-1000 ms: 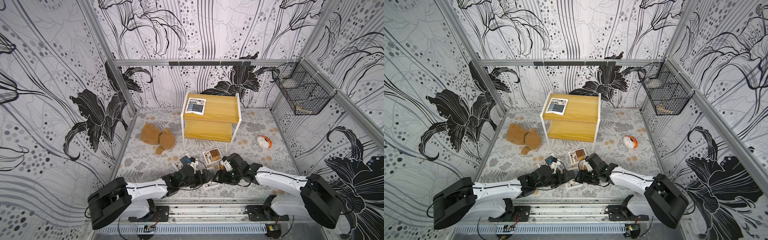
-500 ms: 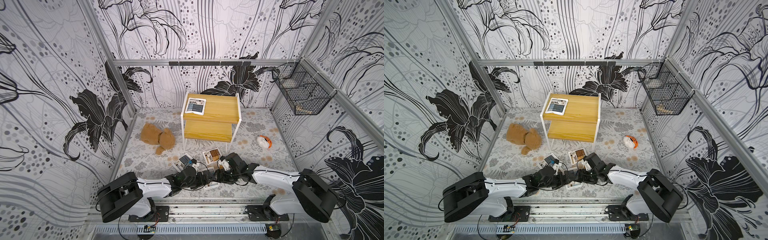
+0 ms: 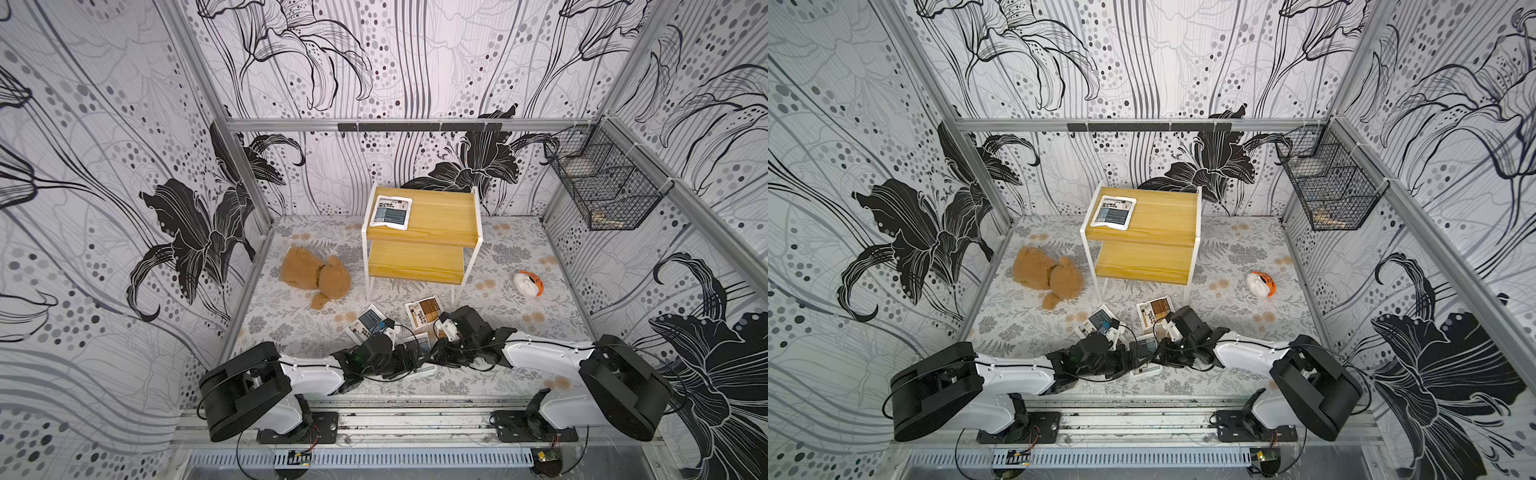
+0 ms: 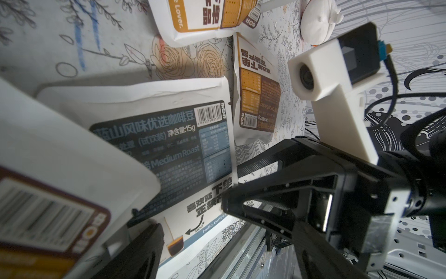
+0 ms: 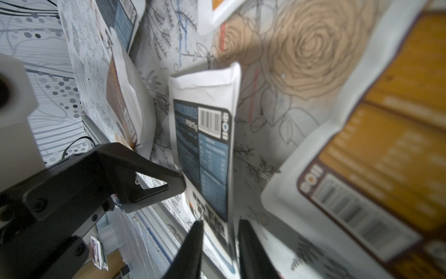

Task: Place the bagged coffee beans on the shelf by color
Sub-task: Pick up the bagged coffee beans at the center of the board.

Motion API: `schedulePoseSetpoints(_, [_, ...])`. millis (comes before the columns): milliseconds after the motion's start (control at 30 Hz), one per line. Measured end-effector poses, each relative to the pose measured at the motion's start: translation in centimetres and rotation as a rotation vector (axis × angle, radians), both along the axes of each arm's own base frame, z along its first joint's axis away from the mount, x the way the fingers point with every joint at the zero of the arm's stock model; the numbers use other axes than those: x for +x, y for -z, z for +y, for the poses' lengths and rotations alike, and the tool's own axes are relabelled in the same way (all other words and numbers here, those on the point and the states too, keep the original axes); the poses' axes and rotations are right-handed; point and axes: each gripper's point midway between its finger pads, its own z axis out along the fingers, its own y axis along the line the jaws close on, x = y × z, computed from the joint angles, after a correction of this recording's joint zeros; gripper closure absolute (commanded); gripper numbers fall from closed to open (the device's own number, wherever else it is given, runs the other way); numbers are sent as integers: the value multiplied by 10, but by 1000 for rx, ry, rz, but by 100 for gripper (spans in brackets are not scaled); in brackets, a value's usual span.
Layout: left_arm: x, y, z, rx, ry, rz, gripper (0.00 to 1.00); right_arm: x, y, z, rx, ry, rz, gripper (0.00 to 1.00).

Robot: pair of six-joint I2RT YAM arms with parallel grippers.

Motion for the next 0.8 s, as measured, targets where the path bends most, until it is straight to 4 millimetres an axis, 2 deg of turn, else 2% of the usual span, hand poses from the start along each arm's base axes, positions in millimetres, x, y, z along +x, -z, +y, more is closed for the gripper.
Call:
schedulePoseSetpoints(167, [0, -8, 0, -18, 1, -12, 11, 1, -14, -2, 16, 9, -36, 100])
schedulePoseSetpoints(333, [-2, -28, 5, -37, -4, -35, 11, 0, -32, -7, 30, 19, -74, 100])
schedulePoseSetpoints(433, [0, -50, 13, -54, -19, -71, 10, -2, -47, -11, 44, 25, -97, 100])
schedulePoseSetpoints(600, [16, -105, 38, -108, -96, -165, 9, -2, -96, -12, 114, 31, -170, 100])
schedulePoseSetpoints(800, [26, -175, 78, -199, -219, -303, 9, 0, -182, -8, 246, 25, -293, 100])
